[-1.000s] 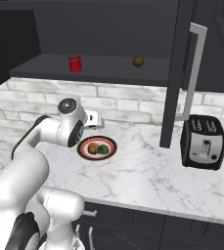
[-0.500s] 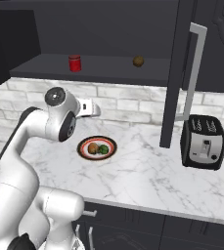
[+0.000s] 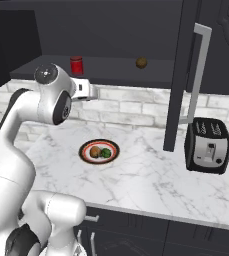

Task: Pick the avocado and bread from the counter and place them on the plate. Then pick the jam from the cabinet and place it next to the plate. Lastly close the cabinet door.

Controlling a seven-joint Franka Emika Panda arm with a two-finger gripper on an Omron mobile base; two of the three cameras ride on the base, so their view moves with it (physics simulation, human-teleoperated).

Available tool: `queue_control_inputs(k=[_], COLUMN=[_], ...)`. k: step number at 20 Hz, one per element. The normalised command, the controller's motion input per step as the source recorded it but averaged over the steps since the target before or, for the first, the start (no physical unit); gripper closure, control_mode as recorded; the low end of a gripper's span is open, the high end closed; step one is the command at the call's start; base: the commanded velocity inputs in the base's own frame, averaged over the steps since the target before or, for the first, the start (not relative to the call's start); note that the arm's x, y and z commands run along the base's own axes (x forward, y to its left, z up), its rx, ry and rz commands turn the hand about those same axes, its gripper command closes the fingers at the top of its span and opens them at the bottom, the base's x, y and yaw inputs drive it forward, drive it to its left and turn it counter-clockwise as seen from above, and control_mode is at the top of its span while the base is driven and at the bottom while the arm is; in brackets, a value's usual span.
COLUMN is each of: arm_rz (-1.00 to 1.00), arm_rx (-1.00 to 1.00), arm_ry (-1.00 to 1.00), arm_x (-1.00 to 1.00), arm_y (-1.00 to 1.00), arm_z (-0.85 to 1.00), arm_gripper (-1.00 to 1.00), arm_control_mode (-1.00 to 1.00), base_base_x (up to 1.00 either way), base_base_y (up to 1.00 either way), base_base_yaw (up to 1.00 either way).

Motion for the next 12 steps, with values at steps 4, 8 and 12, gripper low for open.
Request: queue_control_inputs(k=[4, 8, 12], arm_rz=[0.0, 0.0, 0.0], arm_rx=[0.0, 0.0, 0.0], arm_ry=[0.0, 0.0, 0.0], arm_x=[-0.04, -0.03, 0.0], arm_y=[0.1, 0.11, 0.15], arm_z=[0.6, 0.43, 0.42], arm_gripper=[-1.0, -1.0, -1.0], arm_control_mode=[-1.0, -1.0, -1.0], base_base_x=[0.0, 0.0, 0.0], base_base_y=[0.0, 0.0, 0.0], base_base_yaw=[0.0, 0.0, 0.0])
